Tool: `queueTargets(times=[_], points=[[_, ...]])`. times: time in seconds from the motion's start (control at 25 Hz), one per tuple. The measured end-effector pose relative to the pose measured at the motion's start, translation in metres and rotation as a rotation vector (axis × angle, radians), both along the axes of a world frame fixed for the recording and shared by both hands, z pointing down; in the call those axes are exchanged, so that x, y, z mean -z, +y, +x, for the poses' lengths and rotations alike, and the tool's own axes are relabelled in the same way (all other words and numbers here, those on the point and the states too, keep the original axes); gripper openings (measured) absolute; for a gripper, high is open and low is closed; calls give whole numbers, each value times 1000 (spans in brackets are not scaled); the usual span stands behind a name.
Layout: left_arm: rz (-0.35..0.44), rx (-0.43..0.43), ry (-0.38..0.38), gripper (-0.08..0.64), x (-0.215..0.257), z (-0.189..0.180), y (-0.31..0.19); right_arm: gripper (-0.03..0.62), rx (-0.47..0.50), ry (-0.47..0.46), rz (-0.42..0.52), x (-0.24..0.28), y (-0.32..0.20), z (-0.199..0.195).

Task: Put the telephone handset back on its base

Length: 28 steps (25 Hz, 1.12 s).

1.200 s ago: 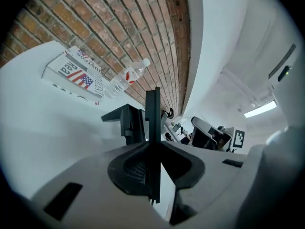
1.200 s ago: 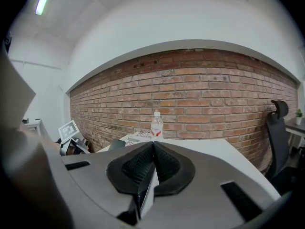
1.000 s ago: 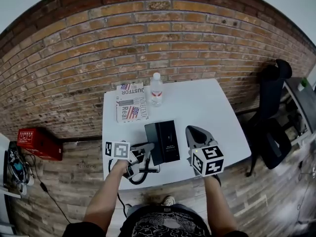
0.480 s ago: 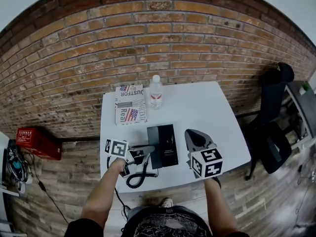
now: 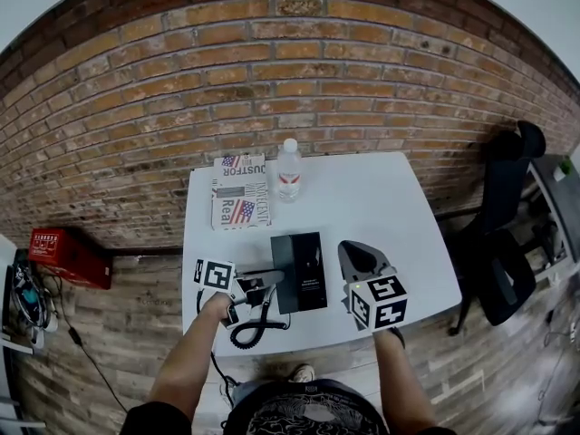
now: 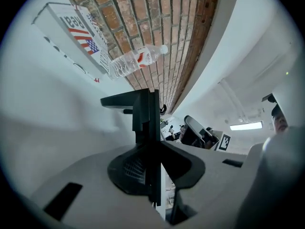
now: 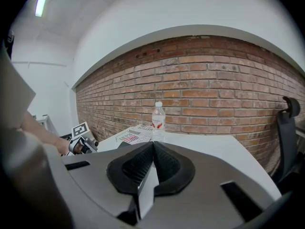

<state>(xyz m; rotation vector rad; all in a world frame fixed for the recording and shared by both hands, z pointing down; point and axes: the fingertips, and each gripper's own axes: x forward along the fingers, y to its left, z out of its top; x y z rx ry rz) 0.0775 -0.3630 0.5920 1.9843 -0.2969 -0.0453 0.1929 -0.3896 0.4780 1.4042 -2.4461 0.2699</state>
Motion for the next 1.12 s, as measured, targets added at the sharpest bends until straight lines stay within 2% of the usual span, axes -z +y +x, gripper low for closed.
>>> queueTargets(times=[0.32, 0.68, 0.8, 0.96, 1.12], points=[[-16, -2, 11, 77, -1, 0, -2, 2, 8, -6, -1, -2, -4, -4], [-7, 47, -50, 77, -5, -6, -7, 2, 12, -9, 6, 1, 0, -7], [-20, 72, -55, 100, -4, -7, -10, 2, 9, -10, 11, 3, 2, -7], [-4, 90, -108, 107, -3, -9, -10, 2, 1, -13, 14, 7, 6, -6], [56, 104, -214, 114, -1, -12, -9, 2, -7, -22, 17, 12, 12, -8]])
